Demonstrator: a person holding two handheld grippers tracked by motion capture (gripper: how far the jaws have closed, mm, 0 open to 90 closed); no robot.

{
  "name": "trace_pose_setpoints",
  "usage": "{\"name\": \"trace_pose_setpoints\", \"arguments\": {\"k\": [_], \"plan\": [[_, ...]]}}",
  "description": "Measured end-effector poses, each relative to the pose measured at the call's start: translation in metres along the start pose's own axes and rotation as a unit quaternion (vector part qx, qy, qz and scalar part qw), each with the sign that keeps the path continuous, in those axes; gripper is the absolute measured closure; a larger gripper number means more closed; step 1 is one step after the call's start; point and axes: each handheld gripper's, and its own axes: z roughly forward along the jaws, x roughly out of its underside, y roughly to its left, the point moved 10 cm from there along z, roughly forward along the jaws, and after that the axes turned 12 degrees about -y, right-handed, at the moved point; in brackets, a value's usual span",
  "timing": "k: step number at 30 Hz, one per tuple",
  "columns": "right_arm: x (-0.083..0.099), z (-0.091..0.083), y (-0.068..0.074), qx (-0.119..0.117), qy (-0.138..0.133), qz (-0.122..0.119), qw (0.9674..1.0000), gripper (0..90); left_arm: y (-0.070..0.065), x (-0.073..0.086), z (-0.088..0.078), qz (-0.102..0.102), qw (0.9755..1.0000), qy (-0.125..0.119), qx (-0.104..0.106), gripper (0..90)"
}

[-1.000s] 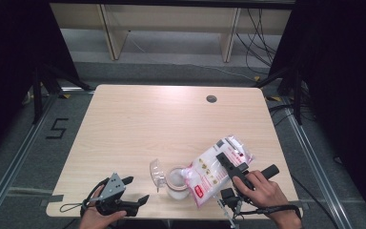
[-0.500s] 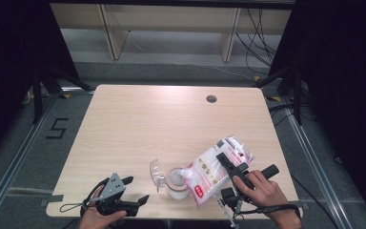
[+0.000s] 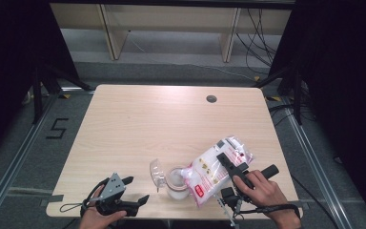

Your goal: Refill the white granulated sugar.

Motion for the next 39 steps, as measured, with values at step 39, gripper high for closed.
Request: {"name": "trace_pose_setpoints", "arguments": {"k": [39], "plan": [[-0.0014, 0.0023, -0.0009, 0.009, -0.001, -0.002, 1.0000, 67.4, 0.0003, -0.0003, -0.0007, 0.004, 1.0000, 0.001, -0.001, 16.0]]}}
